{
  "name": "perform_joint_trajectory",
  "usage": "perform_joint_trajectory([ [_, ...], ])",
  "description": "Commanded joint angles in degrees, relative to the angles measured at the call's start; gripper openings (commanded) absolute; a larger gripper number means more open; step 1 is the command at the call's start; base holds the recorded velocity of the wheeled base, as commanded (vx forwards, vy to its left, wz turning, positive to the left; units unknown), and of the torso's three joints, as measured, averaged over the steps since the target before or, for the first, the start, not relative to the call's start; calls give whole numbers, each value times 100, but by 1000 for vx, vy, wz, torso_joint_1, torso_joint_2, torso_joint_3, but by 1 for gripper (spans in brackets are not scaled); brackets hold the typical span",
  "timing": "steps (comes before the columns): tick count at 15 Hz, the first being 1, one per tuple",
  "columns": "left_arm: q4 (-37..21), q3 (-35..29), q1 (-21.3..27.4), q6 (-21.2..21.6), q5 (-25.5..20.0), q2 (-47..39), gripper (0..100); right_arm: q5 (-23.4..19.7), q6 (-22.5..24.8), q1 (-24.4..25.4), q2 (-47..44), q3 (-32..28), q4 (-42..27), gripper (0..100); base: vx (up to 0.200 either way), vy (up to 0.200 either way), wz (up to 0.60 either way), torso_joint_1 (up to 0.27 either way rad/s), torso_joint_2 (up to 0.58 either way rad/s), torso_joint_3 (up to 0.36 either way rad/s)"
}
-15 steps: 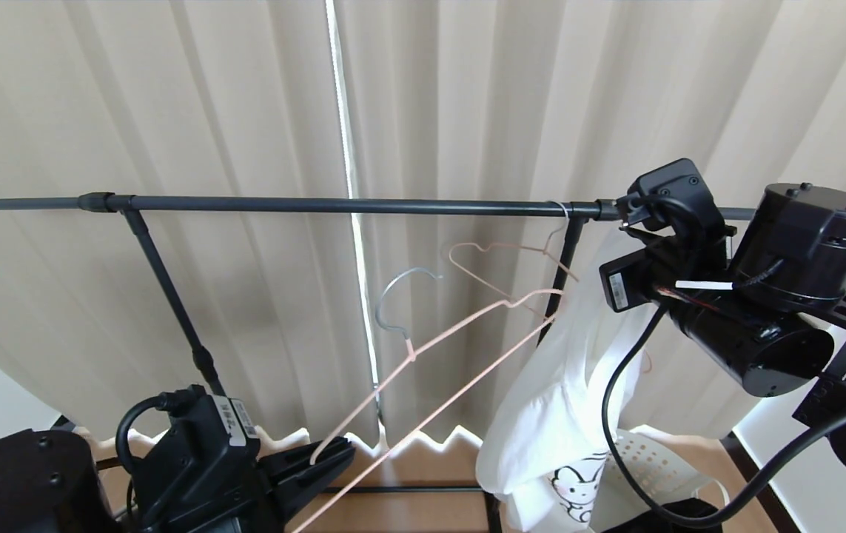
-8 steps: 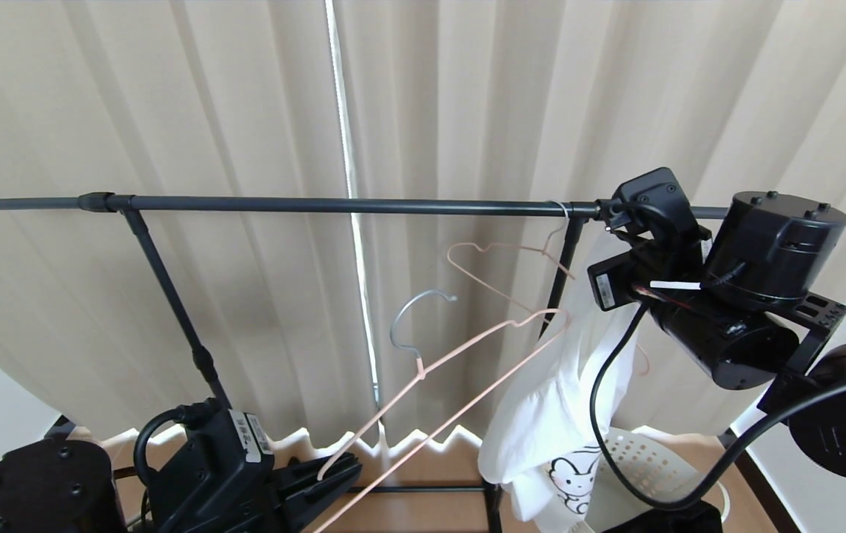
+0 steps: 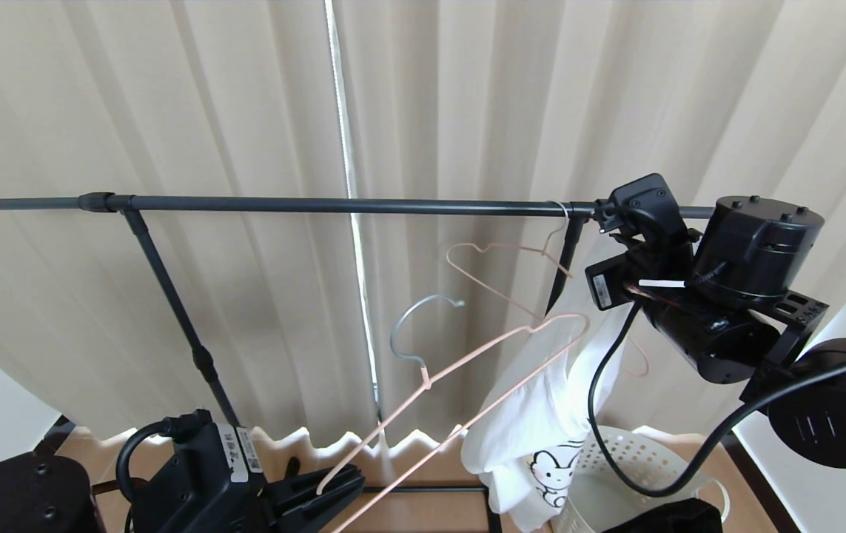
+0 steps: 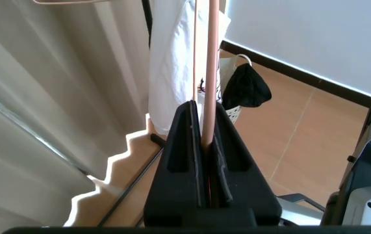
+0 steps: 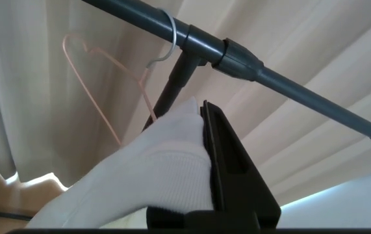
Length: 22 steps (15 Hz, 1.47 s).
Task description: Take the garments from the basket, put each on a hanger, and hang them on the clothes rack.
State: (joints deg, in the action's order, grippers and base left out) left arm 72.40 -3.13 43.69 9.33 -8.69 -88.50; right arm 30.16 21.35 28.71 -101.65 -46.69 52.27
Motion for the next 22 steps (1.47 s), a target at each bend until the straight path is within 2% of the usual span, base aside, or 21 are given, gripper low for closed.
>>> perform_joint_trajectory([
  [1,11,-47,25,-62,8,-88,0,7,1,30,31,28,2,0,0,0,0,0,0,0],
  [3,11,-144,25,-229,17,-176,0,87,1,117,22,64,55,0,0,0,0,0,0,0],
  [10,108,-249,17,-423,25,-264,0,166,1,469,4,187,204,0,0,0,0,0,0,0],
  [16,556,-188,8,-458,34,-545,0,174,1,662,40,274,213,0,0,0,0,0,0,0],
  [22,600,-170,8,-458,34,-580,0,271,10,1014,48,389,503,0,0,0,0,0,0,0],
])
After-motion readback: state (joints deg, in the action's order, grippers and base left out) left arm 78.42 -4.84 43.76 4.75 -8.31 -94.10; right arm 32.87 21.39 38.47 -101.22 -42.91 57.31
